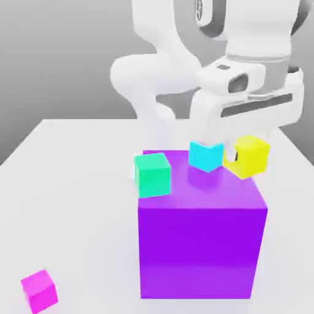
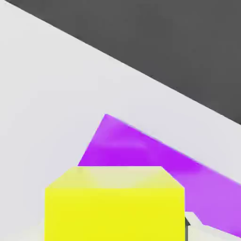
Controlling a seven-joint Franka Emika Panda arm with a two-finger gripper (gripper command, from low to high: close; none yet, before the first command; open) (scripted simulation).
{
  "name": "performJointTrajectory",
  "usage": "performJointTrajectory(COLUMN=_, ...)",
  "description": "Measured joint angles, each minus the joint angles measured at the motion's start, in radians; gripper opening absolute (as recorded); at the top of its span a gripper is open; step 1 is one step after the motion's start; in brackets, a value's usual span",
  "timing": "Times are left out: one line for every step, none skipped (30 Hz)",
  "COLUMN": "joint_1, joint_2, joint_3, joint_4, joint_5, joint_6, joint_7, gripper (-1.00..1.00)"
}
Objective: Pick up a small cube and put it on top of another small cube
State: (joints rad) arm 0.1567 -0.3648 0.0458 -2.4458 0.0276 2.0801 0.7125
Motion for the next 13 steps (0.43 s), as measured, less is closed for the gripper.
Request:
performJointTrajectory(joint_1=-0.028, joint_2=-0.028, joint_3=-0.012, joint_4=0.000, joint_5=-0.008, joint_6=-0.028, joint_7=0.041, gripper=-1.00)
performJointTrajectory(joint_1=-0.058, joint_2=-0.056, joint_3=-0.024, joint_4=0.000, joint_5=-0.015, joint_6=-0.055, joint_7=0.082, gripper=-1.00)
performJointTrajectory(joint_1=-0.088, joint_2=-0.083, joint_3=-0.036, joint_4=0.000, joint_5=-0.021, joint_6=-0.082, joint_7=0.121, gripper=-1.00)
performJointTrajectory(joint_1=-0.113, joint_2=-0.102, joint_3=-0.048, joint_4=0.000, joint_5=-0.026, joint_6=-0.101, joint_7=0.148, gripper=-1.00)
performJointTrajectory(joint_1=-0.133, joint_2=-0.112, joint_3=-0.059, joint_4=-0.001, joint_5=-0.030, joint_6=-0.109, joint_7=0.165, gripper=-1.00)
performJointTrajectory(joint_1=-0.143, joint_2=-0.109, joint_3=-0.064, joint_4=-0.017, joint_5=-0.031, joint_6=-0.091, joint_7=0.172, gripper=-1.00)
performJointTrajectory(joint_1=-0.150, joint_2=-0.100, joint_3=-0.066, joint_4=-0.039, joint_5=-0.031, joint_6=-0.060, joint_7=0.175, gripper=-1.00)
performJointTrajectory(joint_1=-0.153, joint_2=-0.089, joint_3=-0.067, joint_4=-0.065, joint_5=-0.031, joint_6=-0.023, joint_7=0.176, gripper=-1.00)
performJointTrajectory(joint_1=-0.156, joint_2=-0.076, joint_3=-0.067, joint_4=-0.092, joint_5=-0.031, joint_6=0.017, joint_7=0.177, gripper=-1.00)
performJointTrajectory(joint_1=-0.157, joint_2=-0.067, joint_3=-0.066, joint_4=-0.112, joint_5=-0.031, joint_6=0.046, joint_7=0.177, gripper=1.00)
performJointTrajectory(joint_1=-0.157, joint_2=-0.067, joint_3=-0.066, joint_4=-0.112, joint_5=-0.031, joint_6=0.046, joint_7=0.177, gripper=1.00)
performJointTrajectory(joint_1=-0.157, joint_2=-0.067, joint_3=-0.066, joint_4=-0.112, joint_5=-0.031, joint_6=0.046, joint_7=0.177, gripper=1.00)
performJointTrajectory(joint_1=-0.157, joint_2=-0.067, joint_3=-0.066, joint_4=-0.112, joint_5=-0.031, joint_6=0.046, joint_7=0.177, gripper=1.00)
